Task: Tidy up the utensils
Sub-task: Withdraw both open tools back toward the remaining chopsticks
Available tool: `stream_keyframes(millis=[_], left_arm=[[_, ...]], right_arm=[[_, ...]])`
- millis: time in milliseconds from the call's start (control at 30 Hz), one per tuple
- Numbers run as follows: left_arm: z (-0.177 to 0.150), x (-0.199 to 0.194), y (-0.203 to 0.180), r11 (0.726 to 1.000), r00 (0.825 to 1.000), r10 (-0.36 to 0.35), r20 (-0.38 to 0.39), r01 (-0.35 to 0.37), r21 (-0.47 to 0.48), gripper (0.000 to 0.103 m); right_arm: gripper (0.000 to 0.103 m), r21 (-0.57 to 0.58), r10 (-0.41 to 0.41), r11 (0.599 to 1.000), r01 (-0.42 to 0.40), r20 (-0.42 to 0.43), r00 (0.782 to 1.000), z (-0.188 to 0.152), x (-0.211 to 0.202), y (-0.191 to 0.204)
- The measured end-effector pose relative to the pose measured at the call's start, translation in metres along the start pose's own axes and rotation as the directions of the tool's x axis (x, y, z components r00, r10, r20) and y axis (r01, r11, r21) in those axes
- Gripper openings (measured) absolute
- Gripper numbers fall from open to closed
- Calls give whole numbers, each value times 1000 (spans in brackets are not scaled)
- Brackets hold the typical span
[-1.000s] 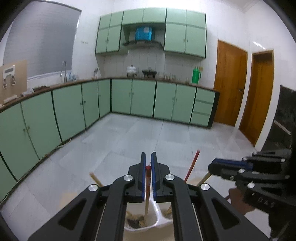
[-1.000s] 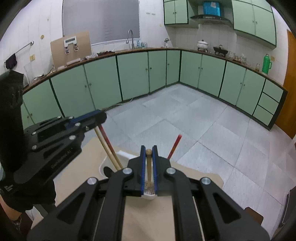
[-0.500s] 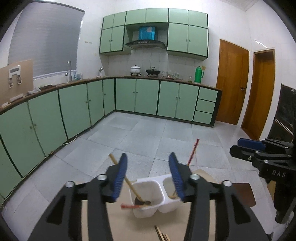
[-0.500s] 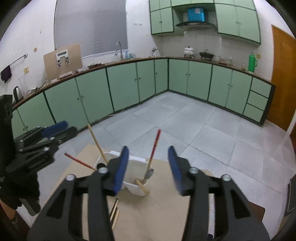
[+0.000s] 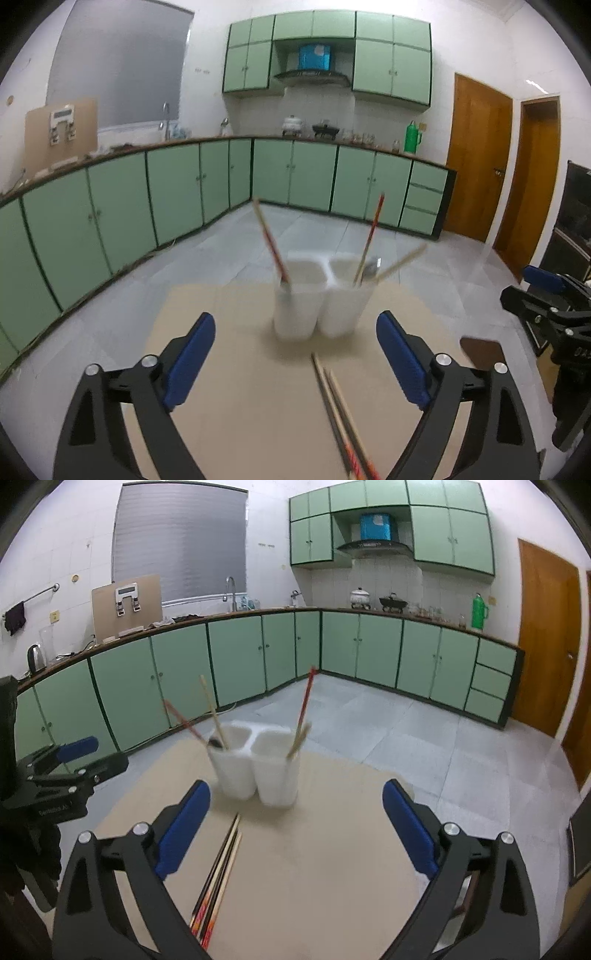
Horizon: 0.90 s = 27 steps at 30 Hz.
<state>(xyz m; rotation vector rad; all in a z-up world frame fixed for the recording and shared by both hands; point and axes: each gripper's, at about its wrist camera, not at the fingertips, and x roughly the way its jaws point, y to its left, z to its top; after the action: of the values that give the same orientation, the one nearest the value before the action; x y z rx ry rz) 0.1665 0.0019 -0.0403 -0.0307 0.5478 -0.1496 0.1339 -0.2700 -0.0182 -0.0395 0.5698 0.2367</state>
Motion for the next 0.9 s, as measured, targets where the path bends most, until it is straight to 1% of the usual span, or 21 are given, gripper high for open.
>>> stream_keyframes(millis=[100,133,200,233,300,400,533,633,767,833,900], left_arm=[[-29,-3,3,1000,999,12,-47,-12,0,87],[-43,-2,5,1000,997,22,-77,-22,5,87],[-62,-1,7,999,994,35,-108,-34,14,87],[-74,1,8,999,990,44,-132,-41,22,87],[-90,4,12,998,984,57,-168,-51,37,87],[-118,8,16,996,970,78,-231,-68,48,87],[-146,11,23,994,951,102,-292,-87,63,87],[-159,11,26,992,939,119,-323,-101,74,87],[-164,9,30,991,932,129,-339,-110,72,87],[-165,7,31,991,931,128,-341,-112,66,87],[-165,6,32,992,933,126,-338,-111,63,87]], right_arm=[[92,44,15,999,-13,-40,999,-31,1,4],[92,52,12,999,-9,-57,998,-44,2,7],[92,40,-8,999,12,-91,996,-65,6,16],[92,37,-15,999,19,-112,994,-77,8,21],[92,52,6,999,2,-161,987,-98,14,29],[92,51,15,999,-5,-213,977,-122,20,40],[92,-2,8,1000,-9,-271,963,-154,25,60],[92,-15,13,1000,-18,-308,951,-170,27,68],[91,-41,9,999,-24,-339,941,-180,31,77],[81,-65,5,997,-30,-358,934,-183,34,81],[78,-79,1,996,-33,-374,927,-186,37,83]])
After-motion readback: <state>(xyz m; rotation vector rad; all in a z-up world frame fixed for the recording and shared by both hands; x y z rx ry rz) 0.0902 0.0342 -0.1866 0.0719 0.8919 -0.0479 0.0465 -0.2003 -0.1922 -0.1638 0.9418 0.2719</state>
